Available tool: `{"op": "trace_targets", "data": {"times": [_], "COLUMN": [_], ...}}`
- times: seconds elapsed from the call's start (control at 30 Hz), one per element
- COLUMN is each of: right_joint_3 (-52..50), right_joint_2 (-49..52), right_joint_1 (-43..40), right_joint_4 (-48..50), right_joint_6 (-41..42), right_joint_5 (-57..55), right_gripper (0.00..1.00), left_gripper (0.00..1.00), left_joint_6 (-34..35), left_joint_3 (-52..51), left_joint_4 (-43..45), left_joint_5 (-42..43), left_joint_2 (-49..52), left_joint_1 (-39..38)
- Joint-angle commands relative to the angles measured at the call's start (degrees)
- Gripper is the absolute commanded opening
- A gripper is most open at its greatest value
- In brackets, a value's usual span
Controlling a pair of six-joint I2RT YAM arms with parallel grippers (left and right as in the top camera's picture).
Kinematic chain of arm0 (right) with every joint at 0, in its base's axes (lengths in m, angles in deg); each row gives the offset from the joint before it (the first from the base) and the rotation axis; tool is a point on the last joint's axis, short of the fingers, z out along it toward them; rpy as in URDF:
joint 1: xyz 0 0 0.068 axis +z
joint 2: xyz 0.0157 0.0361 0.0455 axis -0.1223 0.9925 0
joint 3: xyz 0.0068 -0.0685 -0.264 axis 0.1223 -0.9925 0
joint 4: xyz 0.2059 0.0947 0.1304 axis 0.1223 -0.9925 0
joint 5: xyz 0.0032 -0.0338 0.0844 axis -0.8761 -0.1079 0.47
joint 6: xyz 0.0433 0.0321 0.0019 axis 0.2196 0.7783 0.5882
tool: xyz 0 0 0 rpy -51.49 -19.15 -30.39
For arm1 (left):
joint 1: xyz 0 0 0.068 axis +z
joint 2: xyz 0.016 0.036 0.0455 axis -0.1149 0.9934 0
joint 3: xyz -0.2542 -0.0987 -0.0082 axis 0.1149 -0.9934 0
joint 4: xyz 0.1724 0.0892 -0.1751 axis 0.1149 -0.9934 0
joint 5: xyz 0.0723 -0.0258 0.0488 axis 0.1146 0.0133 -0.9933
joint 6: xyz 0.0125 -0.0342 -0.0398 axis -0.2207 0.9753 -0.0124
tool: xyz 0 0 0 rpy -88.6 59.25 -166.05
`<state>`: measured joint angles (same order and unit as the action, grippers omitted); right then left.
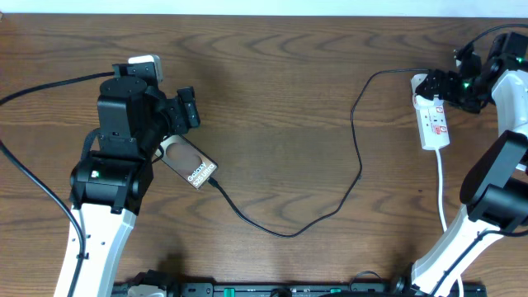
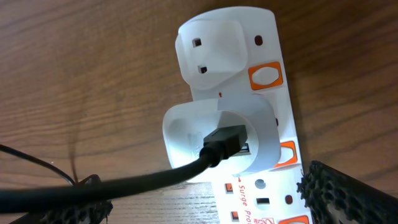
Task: Plug charger to phone and switch on socket
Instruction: 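Press the orange switch beside the plugged charger with the right gripper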
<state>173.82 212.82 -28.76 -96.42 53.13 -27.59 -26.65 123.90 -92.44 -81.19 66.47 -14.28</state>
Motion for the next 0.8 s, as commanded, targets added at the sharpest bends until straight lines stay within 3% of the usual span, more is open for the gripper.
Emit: {"op": "trace_targets", "data": {"times": [0.0, 0.77], "right_joint_3": [-0.42, -0.46], "right_joint_2": [2.47, 3.5], "right_joint_1": [0.11, 3.52], "right_joint_4": [0.0, 0.31], "right_joint_6": [-0.57, 2.01], "right_joint_5": [0.42, 0.79], "right_gripper": [0.99, 0.99], "left_gripper": [0.88, 0.88], "left_joint_6": [0.55, 0.55], "left_joint_3": [1.31, 1.2], "left_joint_4": [0.09, 0.09], "left_joint_5": [-0.72, -0.72], "left_joint_2": [0.15, 0.42], "left_joint_1": [-0.13, -0.13]}}
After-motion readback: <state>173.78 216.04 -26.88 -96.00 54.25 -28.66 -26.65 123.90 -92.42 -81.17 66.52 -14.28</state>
